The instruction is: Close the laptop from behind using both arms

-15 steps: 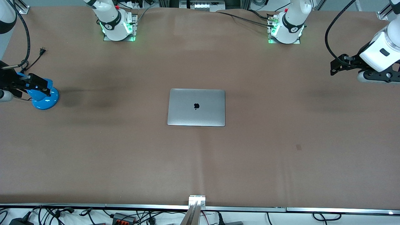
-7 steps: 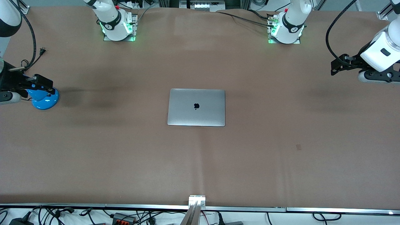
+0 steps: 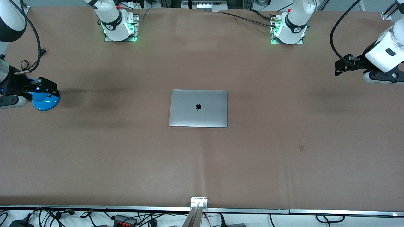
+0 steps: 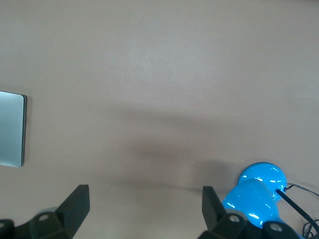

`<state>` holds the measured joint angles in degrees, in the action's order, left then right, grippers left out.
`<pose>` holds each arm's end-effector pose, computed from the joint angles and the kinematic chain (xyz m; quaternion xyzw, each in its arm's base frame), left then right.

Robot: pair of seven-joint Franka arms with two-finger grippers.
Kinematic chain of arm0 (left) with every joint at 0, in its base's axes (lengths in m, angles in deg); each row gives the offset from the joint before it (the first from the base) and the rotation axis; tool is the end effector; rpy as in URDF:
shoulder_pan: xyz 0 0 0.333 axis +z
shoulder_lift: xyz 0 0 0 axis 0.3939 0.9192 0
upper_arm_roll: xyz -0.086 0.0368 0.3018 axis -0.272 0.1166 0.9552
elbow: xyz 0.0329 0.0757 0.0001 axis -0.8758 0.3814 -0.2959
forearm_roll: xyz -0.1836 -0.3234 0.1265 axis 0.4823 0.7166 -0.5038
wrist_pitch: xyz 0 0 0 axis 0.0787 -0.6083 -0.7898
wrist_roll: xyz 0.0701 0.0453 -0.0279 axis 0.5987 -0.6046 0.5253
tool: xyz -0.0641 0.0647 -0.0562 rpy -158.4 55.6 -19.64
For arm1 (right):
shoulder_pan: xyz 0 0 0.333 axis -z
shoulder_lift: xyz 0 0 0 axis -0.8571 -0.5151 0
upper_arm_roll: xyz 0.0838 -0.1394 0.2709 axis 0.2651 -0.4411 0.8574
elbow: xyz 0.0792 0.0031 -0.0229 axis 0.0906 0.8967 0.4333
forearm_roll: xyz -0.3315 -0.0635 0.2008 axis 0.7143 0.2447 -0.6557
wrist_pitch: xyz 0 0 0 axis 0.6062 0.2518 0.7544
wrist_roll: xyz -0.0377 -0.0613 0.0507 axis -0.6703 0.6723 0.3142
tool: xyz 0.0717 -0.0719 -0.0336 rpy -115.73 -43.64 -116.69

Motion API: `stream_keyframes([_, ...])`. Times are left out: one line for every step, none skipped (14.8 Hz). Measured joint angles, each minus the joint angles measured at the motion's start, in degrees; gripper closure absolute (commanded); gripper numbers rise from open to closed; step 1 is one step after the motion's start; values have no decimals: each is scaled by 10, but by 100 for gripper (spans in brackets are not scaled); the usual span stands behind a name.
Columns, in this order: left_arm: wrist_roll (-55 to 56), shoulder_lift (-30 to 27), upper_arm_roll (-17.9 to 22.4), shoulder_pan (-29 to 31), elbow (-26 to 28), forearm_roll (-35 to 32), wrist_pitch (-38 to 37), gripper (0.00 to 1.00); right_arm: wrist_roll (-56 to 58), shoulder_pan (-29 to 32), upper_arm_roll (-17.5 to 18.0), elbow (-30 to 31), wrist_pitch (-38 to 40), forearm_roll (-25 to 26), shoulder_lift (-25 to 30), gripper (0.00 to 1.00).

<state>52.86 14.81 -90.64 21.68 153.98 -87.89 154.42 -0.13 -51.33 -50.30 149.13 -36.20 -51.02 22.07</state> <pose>0.5356 -0.0200 0.5968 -0.9984 0.0318 0.0429 0.0160 0.6055 -0.0144 0.5598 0.9971 0.0749 -0.0164 0.0027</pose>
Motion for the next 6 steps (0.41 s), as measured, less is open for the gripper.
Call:
stream_keyframes([0, 0, 0, 0, -1, 0, 0, 0, 0, 1, -1, 0, 0, 0, 0, 0])
stream_keyframes([0, 0, 0, 0, -1, 0, 0, 0, 0, 3, -2, 0, 0, 0, 0, 0])
stream_keyframes([0, 0, 0, 0, -1, 0, 0, 0, 0, 4, -3, 0, 0, 0, 0, 0])
stream_keyframes([0, 0, 0, 0, -1, 0, 0, 0, 0, 4, -4, -1, 0, 0, 0, 0])
stream_keyframes([0, 0, 0, 0, -1, 0, 0, 0, 0, 5, -4, -2, 0, 0, 0, 0])
stream_keyframes([0, 0, 0, 0, -2, 0, 0, 0, 0, 5, -4, -3, 0, 0, 0, 0])
